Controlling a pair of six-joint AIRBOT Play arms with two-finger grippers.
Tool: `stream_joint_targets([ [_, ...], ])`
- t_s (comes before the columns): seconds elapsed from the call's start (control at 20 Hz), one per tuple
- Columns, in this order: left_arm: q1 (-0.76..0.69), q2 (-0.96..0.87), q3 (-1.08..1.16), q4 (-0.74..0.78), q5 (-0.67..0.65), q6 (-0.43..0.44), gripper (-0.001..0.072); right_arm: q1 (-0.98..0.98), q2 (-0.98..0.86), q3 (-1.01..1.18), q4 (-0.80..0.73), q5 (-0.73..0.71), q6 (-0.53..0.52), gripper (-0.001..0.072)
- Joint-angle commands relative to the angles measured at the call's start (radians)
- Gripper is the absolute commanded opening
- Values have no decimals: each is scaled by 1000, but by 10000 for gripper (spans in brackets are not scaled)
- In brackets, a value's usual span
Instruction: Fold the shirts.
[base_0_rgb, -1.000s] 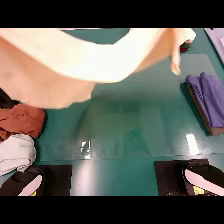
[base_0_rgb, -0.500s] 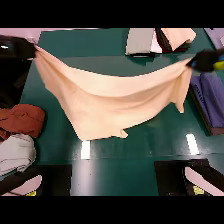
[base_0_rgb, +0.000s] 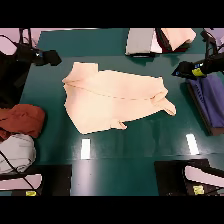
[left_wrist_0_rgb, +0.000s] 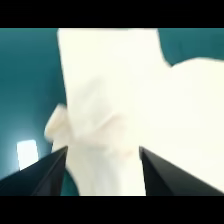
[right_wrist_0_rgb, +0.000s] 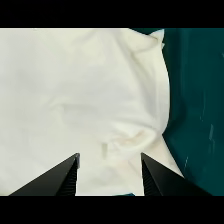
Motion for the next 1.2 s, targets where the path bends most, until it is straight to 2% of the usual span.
stream_joint_targets([
  [0.0,95,11,-11,-11,-224,0,543,-66,6,-46,-7,62,-68,445],
  [0.1,122,67,-134,-12,-240,0,544,-125,58,-168,-8,48,-92,445],
  [0.25,116,184,-368,-19,-189,-1,544,-232,106,-330,-6,20,-111,446],
  [0.45,116,288,-611,-92,-131,-1,543,-319,47,-447,11,27,-119,448],
  [0.6,116,297,-695,-128,-124,-1,543,-302,-36,-488,85,-14,-138,449],
  [0.85,116,297,-720,-155,-110,-2,544,-202,-99,-491,109,-110,-137,445],
  [0.9,116,297,-720,-158,-109,-2,543,-184,-98,-490,108,-131,-137,363],
  [1.0,116,297,-730,-180,-110,-1,543,-163,-98,-490,103,-147,-139,39],
  [1.15,49,297,-786,-179,-98,-2,543,-156,-77,-490,101,-148,-139,17],
])
